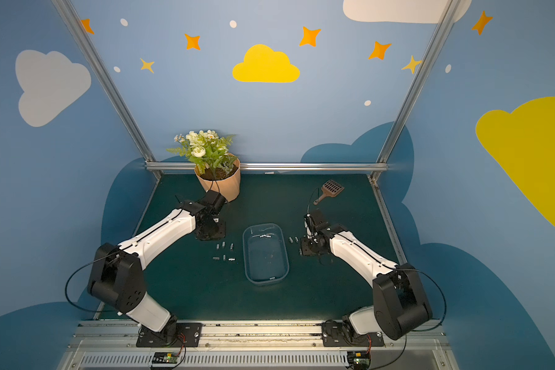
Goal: Take out the socket from the storage box
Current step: Place the socket head at the center of the board.
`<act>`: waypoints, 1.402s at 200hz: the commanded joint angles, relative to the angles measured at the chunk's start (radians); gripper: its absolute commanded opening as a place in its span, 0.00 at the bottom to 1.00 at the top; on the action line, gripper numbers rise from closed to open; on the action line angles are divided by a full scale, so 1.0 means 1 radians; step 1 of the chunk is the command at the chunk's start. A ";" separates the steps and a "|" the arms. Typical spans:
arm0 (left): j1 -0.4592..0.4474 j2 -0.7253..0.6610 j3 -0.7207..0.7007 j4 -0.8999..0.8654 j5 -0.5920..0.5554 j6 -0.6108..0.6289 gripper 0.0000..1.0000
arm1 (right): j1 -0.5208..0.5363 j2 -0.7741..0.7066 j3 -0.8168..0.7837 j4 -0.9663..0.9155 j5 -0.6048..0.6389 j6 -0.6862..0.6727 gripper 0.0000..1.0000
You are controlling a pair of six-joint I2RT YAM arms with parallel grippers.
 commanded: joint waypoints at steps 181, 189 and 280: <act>0.143 0.141 -0.172 0.174 0.101 0.016 0.17 | -0.007 -0.011 -0.024 0.003 0.008 0.002 0.28; 0.141 0.140 -0.171 0.174 0.101 0.016 0.17 | -0.007 -0.010 -0.024 0.002 0.008 0.001 0.28; 0.171 0.084 -0.130 0.123 0.056 0.030 0.19 | -0.009 -0.010 -0.024 0.000 0.005 0.000 0.28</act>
